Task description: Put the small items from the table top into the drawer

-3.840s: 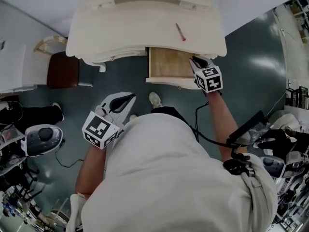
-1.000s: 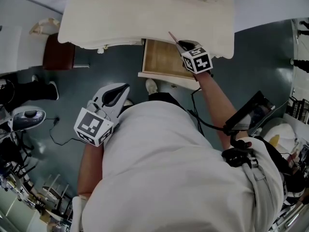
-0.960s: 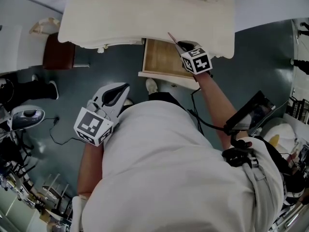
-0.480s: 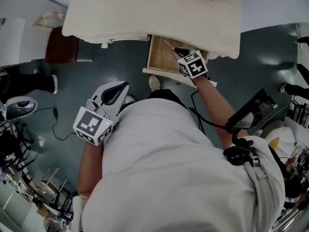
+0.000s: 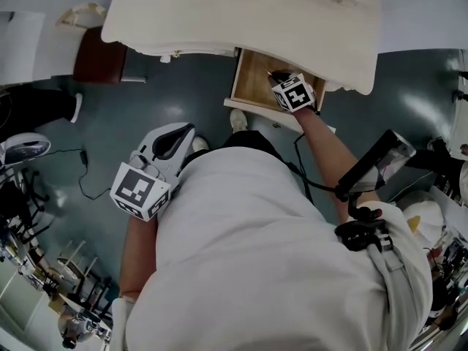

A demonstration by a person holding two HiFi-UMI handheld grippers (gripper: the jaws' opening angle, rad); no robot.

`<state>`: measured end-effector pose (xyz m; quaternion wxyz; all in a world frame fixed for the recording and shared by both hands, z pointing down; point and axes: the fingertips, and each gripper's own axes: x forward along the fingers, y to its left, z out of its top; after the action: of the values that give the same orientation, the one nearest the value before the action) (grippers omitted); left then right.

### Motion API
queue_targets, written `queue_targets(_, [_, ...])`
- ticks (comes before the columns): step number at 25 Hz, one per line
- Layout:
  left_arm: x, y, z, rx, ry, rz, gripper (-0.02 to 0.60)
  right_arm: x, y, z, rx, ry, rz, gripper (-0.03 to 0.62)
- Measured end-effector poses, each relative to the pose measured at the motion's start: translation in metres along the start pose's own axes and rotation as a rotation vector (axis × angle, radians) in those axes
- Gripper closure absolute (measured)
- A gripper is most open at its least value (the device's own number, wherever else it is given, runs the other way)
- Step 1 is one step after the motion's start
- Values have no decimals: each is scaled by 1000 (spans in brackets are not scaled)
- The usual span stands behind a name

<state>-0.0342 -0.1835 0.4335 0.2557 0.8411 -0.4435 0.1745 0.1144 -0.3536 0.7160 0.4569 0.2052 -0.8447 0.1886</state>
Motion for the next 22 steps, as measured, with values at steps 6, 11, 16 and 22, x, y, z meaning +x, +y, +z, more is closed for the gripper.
queue_targets(6, [3,11,-4,-25,13,28,578,34,-11,-8,-16,56,13,549])
queue_targets(11, [9,16,-3,-30,32,30,578,55,-19,-17,-30,104,23,549])
queue_targets(16, [15,20,-2,-39,45,37,578,65,-21,-23,-28,122,26,548])
queue_targets(22, [21,26,3,-52,55,31,578,72,-20,-25,-14,145,38,548])
